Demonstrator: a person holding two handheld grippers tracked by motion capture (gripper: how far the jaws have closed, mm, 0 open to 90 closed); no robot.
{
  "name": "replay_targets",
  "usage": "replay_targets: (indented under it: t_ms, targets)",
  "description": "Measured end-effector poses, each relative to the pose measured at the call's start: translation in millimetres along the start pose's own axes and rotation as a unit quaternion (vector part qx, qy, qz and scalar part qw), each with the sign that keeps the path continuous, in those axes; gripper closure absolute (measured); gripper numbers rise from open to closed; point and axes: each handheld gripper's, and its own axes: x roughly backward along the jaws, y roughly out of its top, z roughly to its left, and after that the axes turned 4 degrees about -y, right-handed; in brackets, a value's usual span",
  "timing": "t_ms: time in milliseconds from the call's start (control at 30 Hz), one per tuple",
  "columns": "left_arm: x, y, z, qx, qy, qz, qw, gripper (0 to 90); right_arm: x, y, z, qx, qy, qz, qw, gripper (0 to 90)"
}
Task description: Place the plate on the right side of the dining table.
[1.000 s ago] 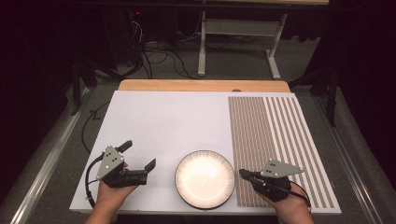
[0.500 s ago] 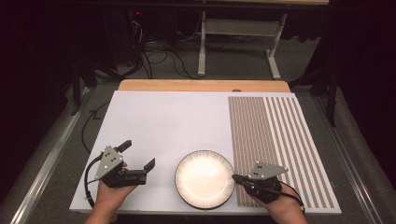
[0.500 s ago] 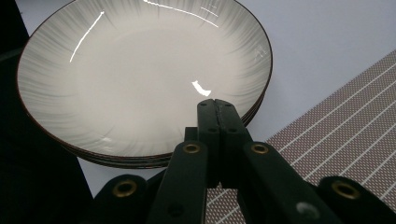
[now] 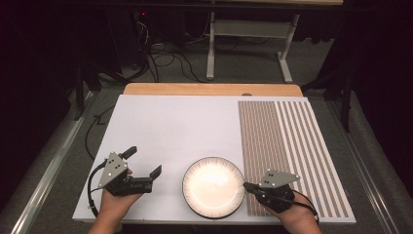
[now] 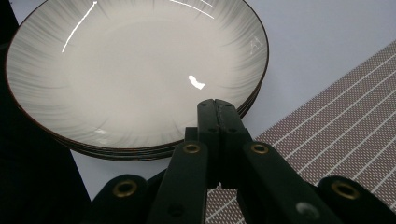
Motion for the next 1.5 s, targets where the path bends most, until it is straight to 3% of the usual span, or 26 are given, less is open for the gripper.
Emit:
replay_targets:
  t_ms: [833,1500]
  targets:
    - [0.4,0.1,1.3,0.003,0.000,-0.002,1.0000,0.2,-3.0,2.5,3.3,-0.001,0.007,0.001,1.0000,90.0]
    - [1.3,0.5,1.3,0.006,0.000,-0.005,1.0000,0.2,-14.8,8.8,16.0,0.014,0.023,0.006,0.9996,90.0]
